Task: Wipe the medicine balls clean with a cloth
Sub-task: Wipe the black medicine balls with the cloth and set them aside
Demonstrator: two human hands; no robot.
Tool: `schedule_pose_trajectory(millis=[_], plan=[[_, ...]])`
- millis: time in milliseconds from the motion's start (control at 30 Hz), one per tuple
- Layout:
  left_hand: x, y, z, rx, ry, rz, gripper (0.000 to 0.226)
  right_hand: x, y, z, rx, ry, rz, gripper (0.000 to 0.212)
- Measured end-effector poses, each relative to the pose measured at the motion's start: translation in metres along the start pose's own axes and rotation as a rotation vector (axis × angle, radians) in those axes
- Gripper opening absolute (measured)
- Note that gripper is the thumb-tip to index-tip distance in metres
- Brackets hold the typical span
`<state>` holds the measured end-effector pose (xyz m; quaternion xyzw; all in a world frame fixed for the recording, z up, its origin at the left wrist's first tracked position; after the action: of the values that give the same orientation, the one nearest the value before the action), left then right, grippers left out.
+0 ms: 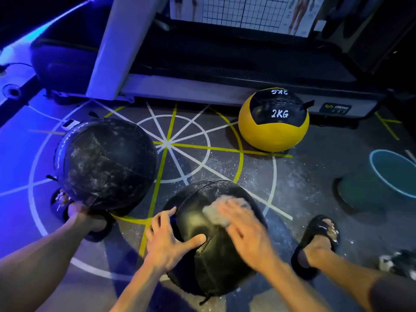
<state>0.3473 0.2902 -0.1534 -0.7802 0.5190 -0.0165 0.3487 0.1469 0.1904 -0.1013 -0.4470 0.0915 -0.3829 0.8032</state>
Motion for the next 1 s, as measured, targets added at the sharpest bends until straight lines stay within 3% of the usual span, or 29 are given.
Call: schedule_pose_trajectory(millis=[100,133,200,300,333,367,467,500,567,667,733,900,933,1000], plan=[[-0.003,0.003,-0.005,0.017,0.008,0.001,0.142,0.015,-0.023,-0.048,0.104,0.538,-0.166,0.036],[-0.003,0.004,-0.006,0.017,0.016,-0.006,0.141,0.015,-0.019,-0.046,0.041,0.56,-0.149,0.038],[-0.003,0.003,-0.006,0.014,0.038,-0.029,0.139,0.018,-0.005,-0.009,-0.033,0.335,-0.078,0.046],[-0.003,0.003,-0.002,0.051,0.042,-0.036,0.137,0.012,0.009,0.019,-0.108,-0.137,0.199,0.052],[-0.005,0.004,-0.003,0.047,0.045,-0.039,0.137,0.017,0.004,0.005,-0.134,-0.143,0.217,0.052],[-0.007,0.006,-0.004,0.046,0.053,-0.042,0.137,0.026,-0.005,-0.015,-0.103,-0.035,0.191,0.048],[-0.01,0.01,-0.009,0.079,0.083,-0.058,0.138,0.04,-0.03,-0.078,-0.009,0.565,0.037,0.026],[-0.011,0.011,-0.009,0.075,0.088,-0.061,0.137,0.038,-0.03,-0.08,-0.003,0.619,0.014,0.028],[-0.01,0.011,-0.008,0.051,0.088,-0.057,0.136,0.035,-0.019,-0.051,0.059,0.509,-0.03,0.039],[-0.01,0.012,-0.005,0.087,0.096,-0.051,0.136,0.026,0.005,0.021,0.005,0.039,0.179,0.05],[-0.011,0.013,-0.005,0.082,0.097,-0.047,0.136,0.029,0.007,0.014,-0.041,-0.105,0.241,0.05],[-0.013,0.018,-0.011,0.093,0.124,-0.058,0.135,0.049,-0.028,-0.069,0.0,0.519,0.032,0.031],[-0.013,0.02,-0.012,0.096,0.122,-0.064,0.136,0.047,-0.022,-0.055,0.012,0.488,0.037,0.034],[-0.013,0.022,-0.013,0.118,0.128,-0.081,0.136,0.043,-0.001,0.002,-0.005,0.191,0.136,0.044]])
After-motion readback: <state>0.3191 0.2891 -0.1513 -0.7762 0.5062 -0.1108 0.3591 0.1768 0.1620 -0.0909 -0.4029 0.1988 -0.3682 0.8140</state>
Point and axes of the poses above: each hand's wrist, its own x-axis towards the middle knuckle, its own y-axis out of the palm, z = x × y, the point moved 6 cm from there along x, towards the middle knuckle, and after that the axes turned 1 degree about y, right-handed, at the moved point
